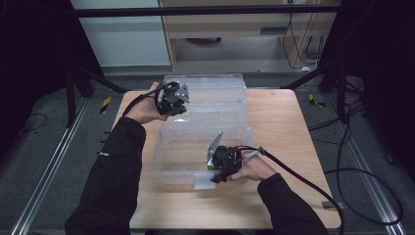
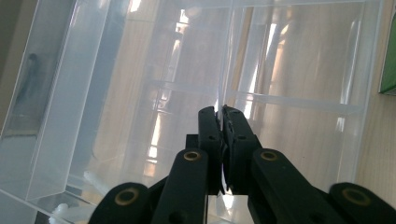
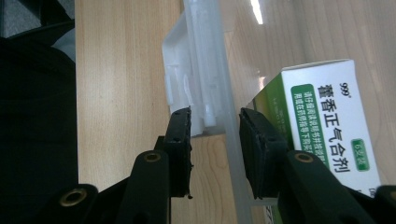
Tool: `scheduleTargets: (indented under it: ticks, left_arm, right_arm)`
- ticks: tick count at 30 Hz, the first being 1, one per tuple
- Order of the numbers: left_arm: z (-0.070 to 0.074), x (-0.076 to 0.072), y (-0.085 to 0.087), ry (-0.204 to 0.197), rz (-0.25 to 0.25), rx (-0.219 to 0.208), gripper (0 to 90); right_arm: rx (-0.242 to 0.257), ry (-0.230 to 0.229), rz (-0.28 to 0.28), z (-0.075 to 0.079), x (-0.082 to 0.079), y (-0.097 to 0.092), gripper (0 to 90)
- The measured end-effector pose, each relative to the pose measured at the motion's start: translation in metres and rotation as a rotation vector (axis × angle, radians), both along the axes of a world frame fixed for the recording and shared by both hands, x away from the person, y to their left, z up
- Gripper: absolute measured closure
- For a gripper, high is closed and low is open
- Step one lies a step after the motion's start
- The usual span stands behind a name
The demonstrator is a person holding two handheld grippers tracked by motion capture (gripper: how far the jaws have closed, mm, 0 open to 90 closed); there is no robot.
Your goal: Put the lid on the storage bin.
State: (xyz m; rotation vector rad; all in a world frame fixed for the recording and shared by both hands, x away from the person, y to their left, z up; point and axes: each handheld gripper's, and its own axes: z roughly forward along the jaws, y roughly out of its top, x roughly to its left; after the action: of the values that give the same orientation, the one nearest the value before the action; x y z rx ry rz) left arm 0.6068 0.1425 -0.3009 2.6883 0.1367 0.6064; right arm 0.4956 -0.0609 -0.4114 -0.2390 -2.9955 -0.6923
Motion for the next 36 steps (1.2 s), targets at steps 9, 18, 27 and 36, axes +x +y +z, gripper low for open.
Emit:
scheduleTargets:
  ticks: [9,18,27,36]
  left_arm:
    - [0.003,-0.005,0.0,0.011,-0.011,-0.009,87.9]
    - [0.007,-0.017,0.002,0.011,-0.022,-0.019,88.3]
    - [0.007,-0.031,0.005,0.002,-0.033,-0.043,88.7]
    - [0.007,-0.052,0.009,-0.001,-0.044,-0.057,88.9]
  right_arm:
    - [-0.006,-0.008,-0.011,0.0,-0.001,0.001,65.7]
    - [-0.002,-0.017,-0.017,0.0,-0.003,0.0,66.0]
    - [0.014,-0.016,-0.026,-0.001,-0.004,-0.001,66.2]
    - [0.007,-0.024,-0.028,0.0,-0.006,0.0,66.0]
